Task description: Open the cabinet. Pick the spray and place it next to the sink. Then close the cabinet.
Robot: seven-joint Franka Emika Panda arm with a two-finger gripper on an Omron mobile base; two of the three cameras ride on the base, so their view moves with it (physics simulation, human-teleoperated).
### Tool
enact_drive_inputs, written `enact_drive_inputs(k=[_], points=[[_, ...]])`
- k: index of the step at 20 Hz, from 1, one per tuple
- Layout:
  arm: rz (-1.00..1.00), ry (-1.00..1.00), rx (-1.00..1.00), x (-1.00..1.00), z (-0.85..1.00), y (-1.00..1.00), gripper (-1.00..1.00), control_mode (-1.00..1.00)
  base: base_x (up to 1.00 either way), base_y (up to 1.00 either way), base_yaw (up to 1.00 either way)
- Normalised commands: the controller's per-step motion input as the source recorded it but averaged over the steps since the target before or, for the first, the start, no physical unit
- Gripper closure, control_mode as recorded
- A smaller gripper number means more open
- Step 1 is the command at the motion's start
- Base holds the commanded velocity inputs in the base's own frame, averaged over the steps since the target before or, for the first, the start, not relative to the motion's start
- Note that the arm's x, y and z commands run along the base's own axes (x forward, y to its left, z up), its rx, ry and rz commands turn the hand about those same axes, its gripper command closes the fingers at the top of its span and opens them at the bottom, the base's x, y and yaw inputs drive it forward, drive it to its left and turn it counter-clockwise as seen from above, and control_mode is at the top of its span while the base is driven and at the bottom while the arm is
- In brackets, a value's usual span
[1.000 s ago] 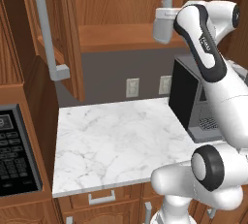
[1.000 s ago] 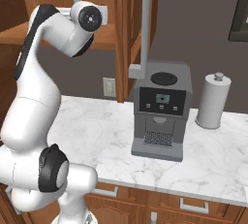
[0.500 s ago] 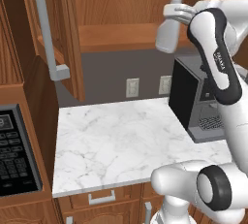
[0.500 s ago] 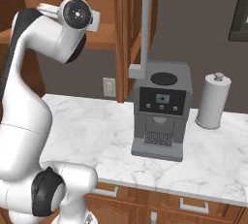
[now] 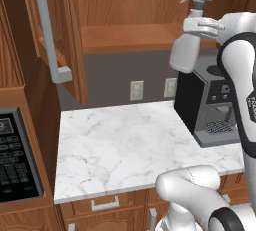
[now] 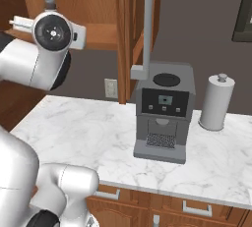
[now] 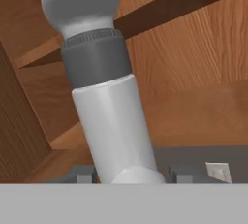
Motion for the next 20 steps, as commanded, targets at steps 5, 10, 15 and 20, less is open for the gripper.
enact_drive_inputs(k=[5,10,15,20], points=[[0.00,-0.04,0.00,-0.67,-0.56,0.08,1.00,-1.00,0.00,0.00,0.00],[0.00,0.12,0.06,-0.24,-0.67,0.00,1.00,-1.00,0.00,0.00,0.00],[0.00,0.10,0.04,-0.11,-0.66,0.00,1.00,-1.00,0.00,0.00,0.00],[0.02,0.02,0.02,-0.02,-0.51,0.05,1.00,-1.00,0.00,0.00,0.00]])
